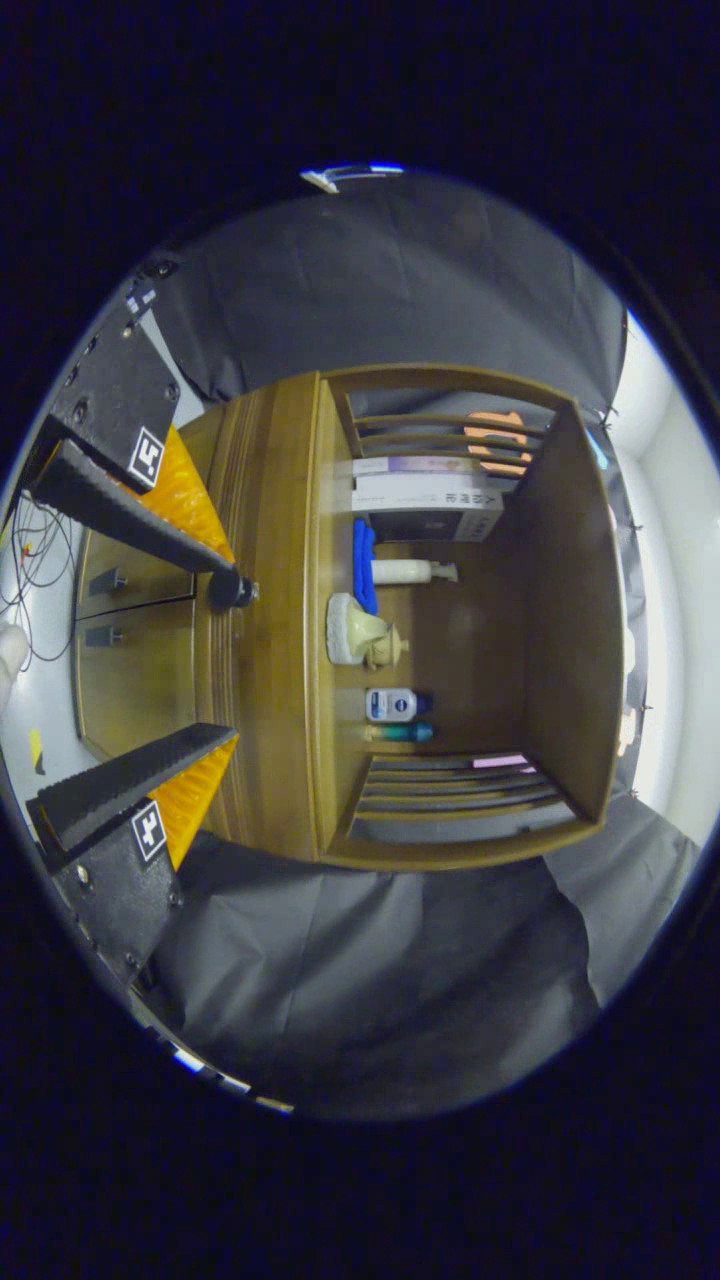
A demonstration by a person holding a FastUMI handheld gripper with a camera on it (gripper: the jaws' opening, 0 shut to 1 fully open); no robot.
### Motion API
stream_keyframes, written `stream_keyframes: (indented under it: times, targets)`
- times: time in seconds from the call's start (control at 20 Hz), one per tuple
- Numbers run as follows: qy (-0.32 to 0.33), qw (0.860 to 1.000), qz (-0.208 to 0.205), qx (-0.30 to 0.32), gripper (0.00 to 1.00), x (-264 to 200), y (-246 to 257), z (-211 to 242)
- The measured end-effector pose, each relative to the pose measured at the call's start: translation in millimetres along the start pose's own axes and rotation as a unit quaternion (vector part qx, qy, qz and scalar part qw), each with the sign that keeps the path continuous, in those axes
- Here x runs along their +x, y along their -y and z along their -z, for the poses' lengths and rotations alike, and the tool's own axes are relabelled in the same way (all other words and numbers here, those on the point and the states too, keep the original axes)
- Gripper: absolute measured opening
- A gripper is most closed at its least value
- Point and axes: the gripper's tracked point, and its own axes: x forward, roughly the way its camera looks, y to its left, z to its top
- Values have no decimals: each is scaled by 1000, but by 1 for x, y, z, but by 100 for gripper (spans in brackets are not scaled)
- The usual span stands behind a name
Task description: Pull open the drawer, take out the items inside it, and place them on the countertop above the cabinet.
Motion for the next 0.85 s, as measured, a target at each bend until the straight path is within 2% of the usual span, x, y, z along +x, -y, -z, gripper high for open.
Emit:
stream_keyframes:
  times: [0.4, 0.85]
  targets:
    - [39, 999, 16, 18, 99, -92, 47, -17]
    - [36, 999, 26, 11, 99, -122, 65, -11]
